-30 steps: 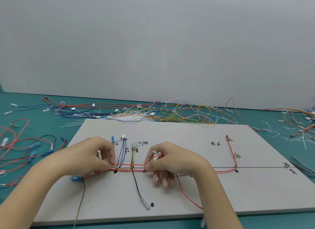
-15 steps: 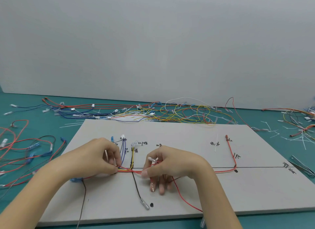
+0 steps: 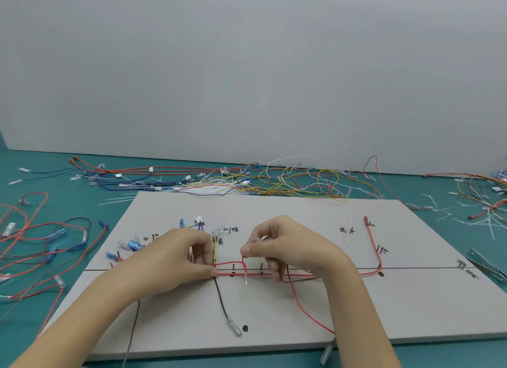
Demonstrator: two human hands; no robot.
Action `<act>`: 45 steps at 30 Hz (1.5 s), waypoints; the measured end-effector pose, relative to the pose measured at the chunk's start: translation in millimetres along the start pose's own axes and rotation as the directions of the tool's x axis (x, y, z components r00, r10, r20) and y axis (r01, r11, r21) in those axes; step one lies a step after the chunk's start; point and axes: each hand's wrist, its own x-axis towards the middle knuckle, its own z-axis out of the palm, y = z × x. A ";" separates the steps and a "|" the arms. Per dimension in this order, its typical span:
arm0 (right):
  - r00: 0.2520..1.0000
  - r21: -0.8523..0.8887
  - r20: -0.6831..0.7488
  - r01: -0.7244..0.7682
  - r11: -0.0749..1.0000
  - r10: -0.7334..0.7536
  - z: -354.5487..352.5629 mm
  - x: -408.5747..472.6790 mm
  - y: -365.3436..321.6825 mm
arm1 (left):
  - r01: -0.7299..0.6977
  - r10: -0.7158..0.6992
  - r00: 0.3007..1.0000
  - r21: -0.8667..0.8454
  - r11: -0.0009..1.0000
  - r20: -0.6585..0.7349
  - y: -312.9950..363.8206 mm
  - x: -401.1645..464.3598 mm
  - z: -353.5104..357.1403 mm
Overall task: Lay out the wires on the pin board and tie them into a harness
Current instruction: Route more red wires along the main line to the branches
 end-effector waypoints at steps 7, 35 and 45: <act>0.996 -0.019 -0.093 -0.018 1.000 0.017 -5.1 -0.9 2.6 | -0.011 0.011 1.000 0.012 1.000 0.003 -3.5 -0.2 4.4; 0.988 -0.079 0.119 0.103 0.992 -0.093 8.2 -2.0 -4.2 | -0.097 0.114 0.980 0.113 0.989 -0.162 13.1 -0.7 24.5; 0.986 -0.028 0.168 0.012 1.000 -0.007 -9.7 -12.3 -1.5 | -0.040 0.049 0.992 0.078 0.996 -0.116 12.4 -0.6 23.2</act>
